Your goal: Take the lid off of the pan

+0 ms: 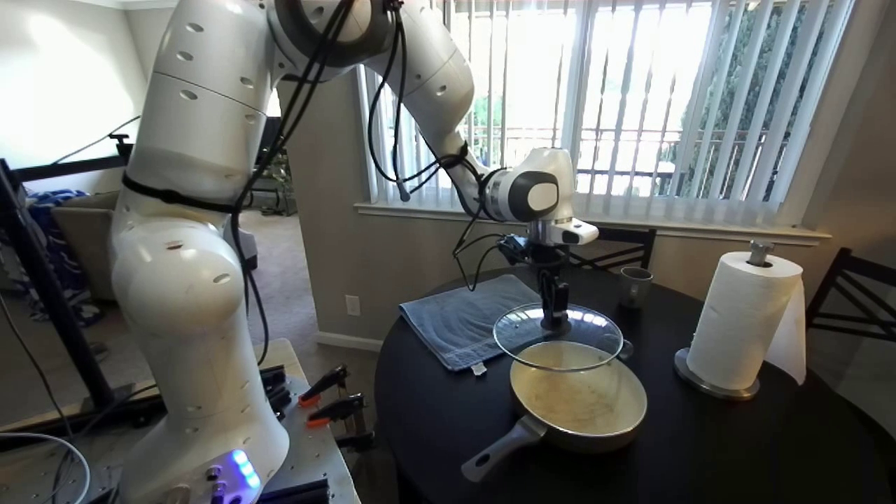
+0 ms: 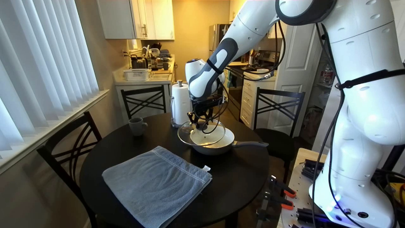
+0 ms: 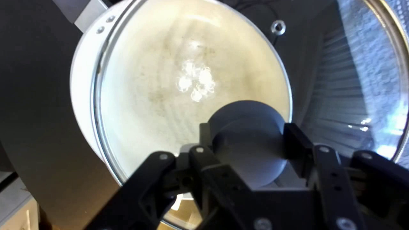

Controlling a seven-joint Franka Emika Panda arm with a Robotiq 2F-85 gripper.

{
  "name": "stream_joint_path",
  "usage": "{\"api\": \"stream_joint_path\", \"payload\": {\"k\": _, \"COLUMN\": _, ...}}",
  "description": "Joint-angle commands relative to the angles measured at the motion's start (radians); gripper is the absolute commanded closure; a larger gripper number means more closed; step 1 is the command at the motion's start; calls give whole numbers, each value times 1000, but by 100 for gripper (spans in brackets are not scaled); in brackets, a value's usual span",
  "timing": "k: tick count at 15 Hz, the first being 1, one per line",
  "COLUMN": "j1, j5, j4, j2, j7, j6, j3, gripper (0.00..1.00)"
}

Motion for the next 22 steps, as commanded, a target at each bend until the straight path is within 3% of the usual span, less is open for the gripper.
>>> {"api": "stream_joint_path", "payload": {"k": 1, "j1": 42, "j5": -80, "j4": -33, "j2": -69, "j7": 36, "j6": 7, "j3": 27, "gripper": 68}}
{"api": "stream_joint_path", "payload": {"k": 11, "j1": 171, "j5": -102, "j4": 63, "j2": 4, "j7": 75, "j6": -42, "j3": 163, "gripper": 68}}
{"api": "stream_joint_path", "payload": {"k": 22, "j1": 307, "j5": -69, "j4": 418, "j2": 356, "j7": 250, "j6": -177, "j3": 198, "gripper": 68}}
